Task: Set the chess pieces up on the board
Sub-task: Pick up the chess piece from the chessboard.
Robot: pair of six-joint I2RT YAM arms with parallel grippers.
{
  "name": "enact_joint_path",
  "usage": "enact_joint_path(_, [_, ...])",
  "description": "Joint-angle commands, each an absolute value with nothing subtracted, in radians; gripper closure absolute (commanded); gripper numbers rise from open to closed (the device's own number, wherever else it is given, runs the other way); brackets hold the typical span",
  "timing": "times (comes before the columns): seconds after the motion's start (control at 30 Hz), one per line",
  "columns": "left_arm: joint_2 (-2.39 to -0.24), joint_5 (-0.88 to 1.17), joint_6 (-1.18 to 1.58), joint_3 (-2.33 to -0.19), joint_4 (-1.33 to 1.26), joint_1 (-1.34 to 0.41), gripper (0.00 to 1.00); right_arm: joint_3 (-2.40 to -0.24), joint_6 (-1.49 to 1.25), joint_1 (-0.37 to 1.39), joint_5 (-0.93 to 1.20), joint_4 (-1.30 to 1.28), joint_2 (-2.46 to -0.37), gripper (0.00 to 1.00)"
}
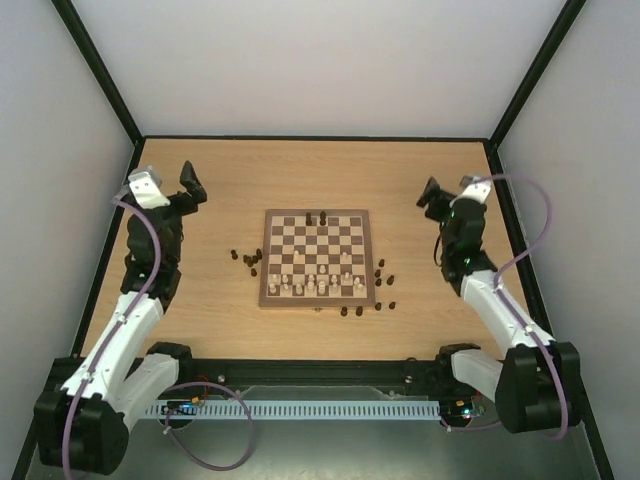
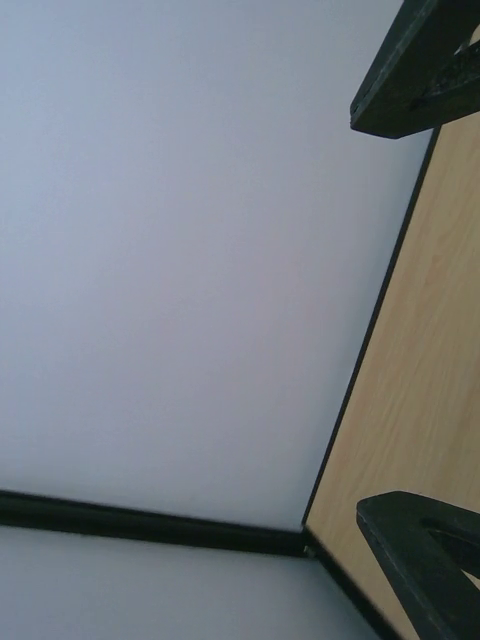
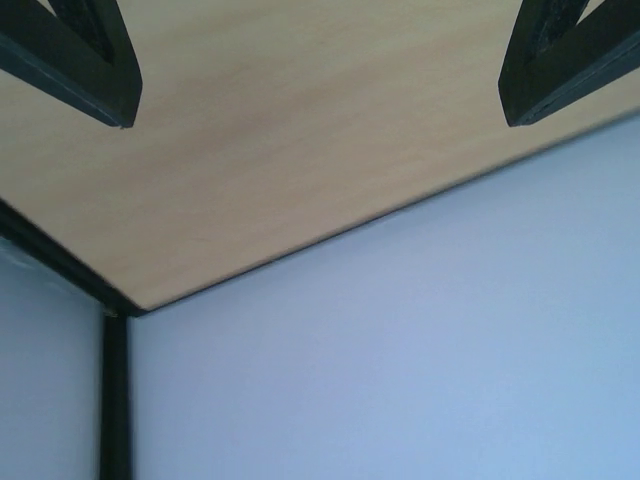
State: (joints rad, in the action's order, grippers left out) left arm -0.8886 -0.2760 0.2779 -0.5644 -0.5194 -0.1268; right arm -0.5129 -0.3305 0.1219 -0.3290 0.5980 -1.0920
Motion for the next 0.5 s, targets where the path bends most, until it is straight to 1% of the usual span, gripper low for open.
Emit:
enact_joint_path(0.0, [-0.847,-0.193,0.468,-0.678,-0.202,-0.159,0.01,-0.809,-0.486,0.134,-0.077,0.05,-1.076,0.01])
enact_joint_path(0.1, [-0.842,-0.108,0.528,-0.756,-0.121,-0.166,0.0,-0.878,-0.5,0.135,0.068,-0.051,-1.053,0.01])
enact_joint_path(0.17, [-0.856,-0.014,0.523,-0.838,-0.036,-0.165,0.0,-0.896,-0.473,0.135,0.176,-0.105,-1.024,0.01])
enact_joint_path(0.2, [-0.871,0.039,0.511,-0.884,0.031,-0.166,0.0,-0.897,-0.472,0.134,0.243,-0.129,-1.009,0.01])
enact_joint_path(0.27, [-0.913,0.084,0.521,-0.978,0.148,-0.165,0.0,-0.857,-0.506,0.135,0.301,-0.13,-0.946,0.01])
enact_joint_path(0.33, [-0.939,0.186,0.508,-1.045,0.225,-0.165,0.01,-0.823,-0.536,0.134,0.342,-0.136,-0.902,0.01])
enact_joint_path(0.4, [-0.929,0.282,0.52,-1.026,0.207,-0.164,0.01,-0.816,-0.531,0.135,0.409,-0.163,-0.887,0.01])
enact_joint_path(0.47, [-0.888,0.389,0.536,-0.951,0.143,-0.164,0.01,-0.804,-0.522,0.134,0.468,-0.186,-0.877,0.01])
